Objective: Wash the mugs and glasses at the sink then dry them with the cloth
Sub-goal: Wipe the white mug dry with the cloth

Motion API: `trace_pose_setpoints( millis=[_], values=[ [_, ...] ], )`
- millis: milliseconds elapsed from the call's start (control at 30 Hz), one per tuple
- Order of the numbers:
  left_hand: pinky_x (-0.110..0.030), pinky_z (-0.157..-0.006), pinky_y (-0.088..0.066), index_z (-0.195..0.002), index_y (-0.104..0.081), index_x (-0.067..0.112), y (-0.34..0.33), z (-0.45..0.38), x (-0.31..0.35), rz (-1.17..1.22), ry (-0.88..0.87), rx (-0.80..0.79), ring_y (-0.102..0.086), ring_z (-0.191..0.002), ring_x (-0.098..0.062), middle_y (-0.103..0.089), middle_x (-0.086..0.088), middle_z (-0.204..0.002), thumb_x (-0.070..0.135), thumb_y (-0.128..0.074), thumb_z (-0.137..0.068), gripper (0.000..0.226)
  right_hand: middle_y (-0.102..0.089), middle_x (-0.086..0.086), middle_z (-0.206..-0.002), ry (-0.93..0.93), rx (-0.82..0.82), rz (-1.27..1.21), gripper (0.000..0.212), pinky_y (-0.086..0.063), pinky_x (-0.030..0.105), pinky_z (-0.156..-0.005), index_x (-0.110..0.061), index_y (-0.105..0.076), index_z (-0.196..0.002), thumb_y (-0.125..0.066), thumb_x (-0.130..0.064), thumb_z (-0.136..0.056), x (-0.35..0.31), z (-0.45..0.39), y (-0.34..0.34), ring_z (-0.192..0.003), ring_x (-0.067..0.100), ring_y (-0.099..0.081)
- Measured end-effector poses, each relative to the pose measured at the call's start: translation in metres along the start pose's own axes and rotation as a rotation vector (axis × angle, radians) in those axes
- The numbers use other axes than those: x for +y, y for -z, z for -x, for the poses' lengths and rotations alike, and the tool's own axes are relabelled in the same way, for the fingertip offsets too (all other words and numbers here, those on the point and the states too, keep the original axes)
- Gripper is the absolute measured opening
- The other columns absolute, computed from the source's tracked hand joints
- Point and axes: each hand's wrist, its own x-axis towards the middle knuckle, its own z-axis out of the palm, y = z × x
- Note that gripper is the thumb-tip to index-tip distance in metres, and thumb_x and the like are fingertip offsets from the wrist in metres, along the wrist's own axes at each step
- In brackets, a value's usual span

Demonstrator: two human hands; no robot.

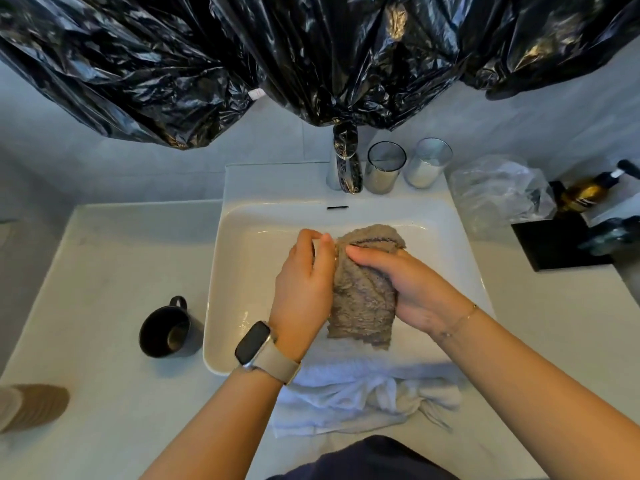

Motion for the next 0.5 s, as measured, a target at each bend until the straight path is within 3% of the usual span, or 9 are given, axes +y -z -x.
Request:
trace_pose_setpoints(
  millis=[100, 167, 233, 333, 433, 500],
  values=[
    [-0.044, -0.076, -0.055, -0.086, -0.060, 0.020, -0.003, -0.007, -0.006, 0.235, 0.353, -0.148, -0.064, -0.083, -0.023, -0.068, -0.005, -0.084, 0.051, -0.033, -0.097, 0.042, -0.074, 0.015, -0.102, 0.040, 0.121, 0.147, 0.043, -0.059, 0.038, -0.076, -0.004, -0.069, -0.110, -0.077, -0.027, -0.075, 0.015, 0.007, -0.002, -0.094, 0.029, -0.072],
    [-0.034, -0.067, -0.056, -0.085, -0.071, 0.016, -0.003, -0.010, -0.014, 0.437, 0.663, -0.245, -0.069, -0.076, -0.024, -0.073, -0.009, -0.080, 0.044, -0.036, -0.100, 0.048, -0.074, 0.009, -0.099, 0.129, 0.181, 0.532, 0.035, -0.057, 0.035, -0.083, -0.010, -0.070, -0.108, -0.074, -0.032, -0.082, 0.030, 0.010, -0.002, -0.095, 0.023, -0.070],
    [-0.027, -0.057, -0.055, -0.079, -0.072, 0.007, -0.006, -0.010, -0.024, 0.635, 0.864, -0.267, -0.069, -0.058, -0.023, -0.072, -0.011, -0.066, 0.033, -0.037, -0.101, 0.049, -0.072, 0.010, -0.092, 0.301, 0.104, 1.001, 0.030, -0.053, 0.031, -0.080, -0.007, -0.071, -0.100, -0.072, -0.032, -0.085, 0.041, 0.014, -0.001, -0.089, 0.018, -0.066],
    [-0.021, -0.040, -0.051, -0.081, -0.056, 0.009, -0.007, -0.004, -0.036, 0.682, 0.863, -0.252, -0.063, -0.040, -0.014, -0.065, -0.003, -0.049, 0.016, -0.031, -0.104, 0.034, -0.071, 0.016, -0.079, 0.602, -0.075, 1.390, 0.018, -0.045, 0.027, -0.070, 0.000, -0.073, -0.084, -0.072, -0.018, -0.086, 0.045, 0.012, 0.009, -0.078, 0.022, -0.065],
    [-0.027, -0.049, -0.057, -0.082, -0.074, 0.011, 0.007, -0.007, -0.035, 0.668, 0.823, -0.417, -0.069, -0.054, -0.017, -0.072, -0.008, -0.070, 0.014, -0.039, -0.100, 0.040, -0.073, 0.011, -0.100, 0.596, -0.011, 1.137, 0.020, -0.051, 0.024, -0.085, -0.009, -0.072, -0.100, -0.076, -0.020, -0.083, 0.041, 0.011, 0.009, -0.098, 0.014, -0.064],
    [-0.036, -0.058, -0.061, -0.100, -0.076, 0.011, 0.023, -0.015, -0.030, 0.646, 0.735, -0.472, -0.075, -0.074, -0.026, -0.075, -0.015, -0.093, 0.025, -0.044, -0.097, 0.034, -0.069, 0.003, -0.109, 0.635, 0.035, 1.037, 0.036, -0.050, 0.024, -0.094, -0.013, -0.068, -0.111, -0.080, -0.022, -0.079, 0.041, 0.009, 0.002, -0.106, 0.008, -0.060]
  ],
)
